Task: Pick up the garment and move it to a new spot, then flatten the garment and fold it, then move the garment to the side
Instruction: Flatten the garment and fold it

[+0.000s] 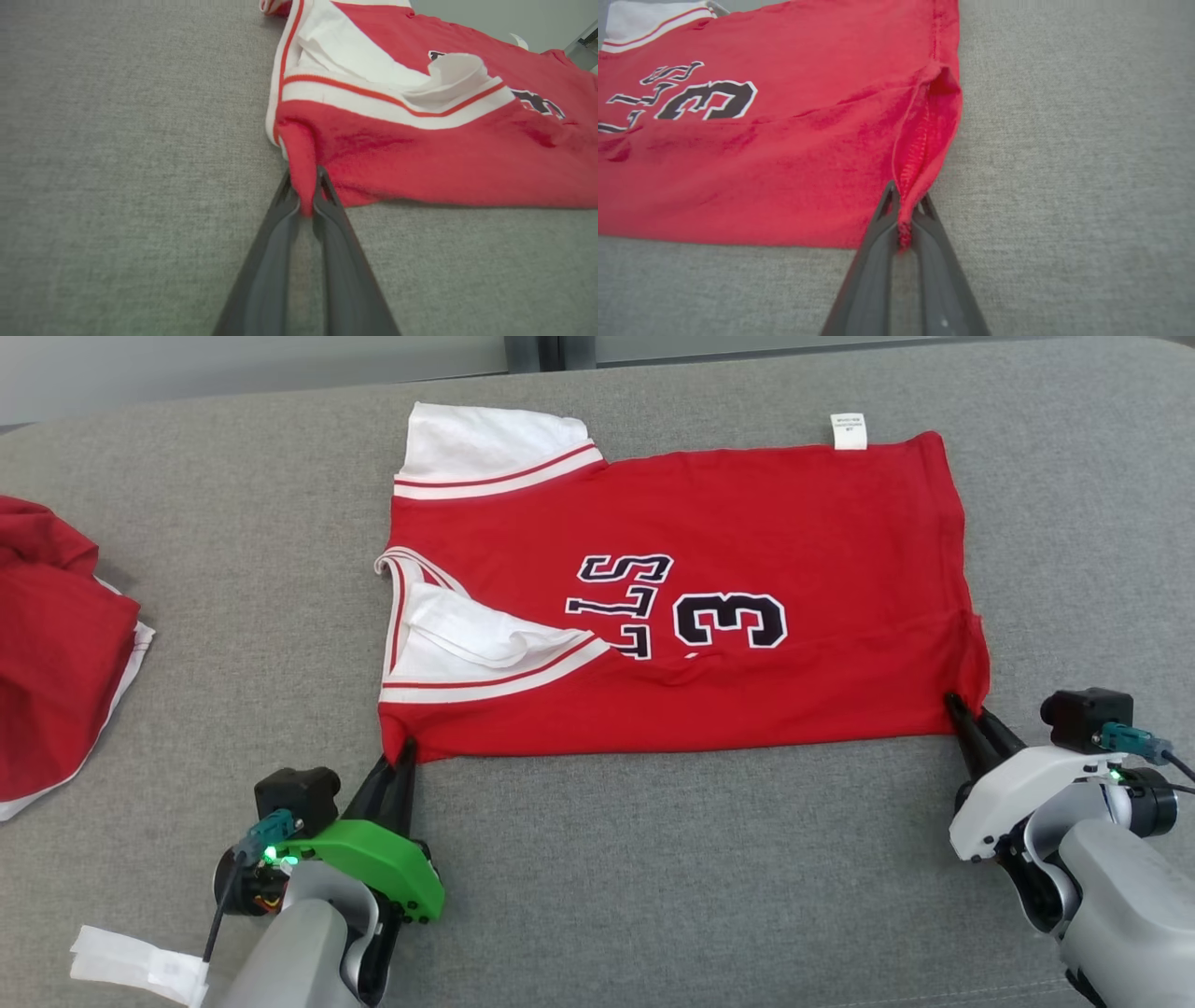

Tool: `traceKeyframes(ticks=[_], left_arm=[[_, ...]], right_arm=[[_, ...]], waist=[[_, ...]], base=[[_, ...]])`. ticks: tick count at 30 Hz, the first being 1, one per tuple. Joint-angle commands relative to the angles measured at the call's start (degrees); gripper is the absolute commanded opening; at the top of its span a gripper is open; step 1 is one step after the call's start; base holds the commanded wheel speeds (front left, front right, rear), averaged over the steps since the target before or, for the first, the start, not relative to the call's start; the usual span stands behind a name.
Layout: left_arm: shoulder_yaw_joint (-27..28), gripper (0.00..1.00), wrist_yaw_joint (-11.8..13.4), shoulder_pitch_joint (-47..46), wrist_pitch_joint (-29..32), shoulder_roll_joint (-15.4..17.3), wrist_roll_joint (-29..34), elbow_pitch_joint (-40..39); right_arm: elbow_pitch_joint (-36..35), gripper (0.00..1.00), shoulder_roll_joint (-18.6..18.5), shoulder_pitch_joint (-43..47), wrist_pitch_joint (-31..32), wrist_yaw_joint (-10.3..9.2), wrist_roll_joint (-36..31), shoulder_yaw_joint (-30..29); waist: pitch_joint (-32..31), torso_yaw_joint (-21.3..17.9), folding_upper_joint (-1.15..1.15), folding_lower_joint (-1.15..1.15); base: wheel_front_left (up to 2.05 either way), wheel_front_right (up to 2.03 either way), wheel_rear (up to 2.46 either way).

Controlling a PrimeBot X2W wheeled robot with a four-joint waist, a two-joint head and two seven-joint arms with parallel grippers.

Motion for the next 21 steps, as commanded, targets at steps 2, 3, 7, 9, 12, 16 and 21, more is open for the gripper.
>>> traceKeyframes(ticks=[2,3,7,9,12,16,21], left_arm=[[1.01,0.0,-0.14,-0.19,0.04,0.6,-0.73,-1.28],[1.41,0.0,-0.14,0.3,0.04,0.68,-0.71,-1.81],[2.69,0.0,-0.03,3.61,0.03,1.2,-0.5,-4.47],[3.33,0.0,-0.03,5.51,0.03,1.09,-0.43,-6.17],[4.4,0.0,-0.03,10.09,0.03,0.69,-0.23,-8.69],[6.26,0.0,0.66,16.34,0.03,0.15,0.16,-12.65],[6.34,0.0,1.19,22.95,0.03,-0.82,0.38,-16.4]], right_arm=[[-1.25,0.0,-0.29,0.41,-0.14,-0.08,-0.28,-0.93],[-1.71,0.0,-0.25,1.02,-0.14,-0.08,-0.39,-1.26],[-5.13,0.0,-0.08,4.4,-0.15,-0.09,-0.43,-3.98],[-6.66,0.0,-0.05,6.89,-0.15,-0.09,-0.87,-4.74],[-9.12,0.0,0.08,10.29,-0.16,-0.09,-1.34,-5.75],[-12.16,0.0,0.3,15.24,-0.16,-0.1,-1.69,-7.06],[-14.81,0.0,-0.39,21.39,-0.17,-0.1,-1.64,-9.27]], waist=[[-1.02,0.11,0.0,0.0],[-1.49,0.15,0.0,0.0],[-4.15,0.3,0.0,0.0],[-5.39,0.37,0.0,0.0],[-7.16,0.25,0.0,0.0],[-8.88,0.17,0.0,0.0],[-10.05,0.85,0.0,0.0]], base=[[0.0,0.0,0.0],[0.0,0.0,0.0],[0.0,0.0,0.0],[0.0,0.0,0.0],[0.0,0.0,0.0],[0.0,0.0,0.0],[0.0,0.0,0.0]])
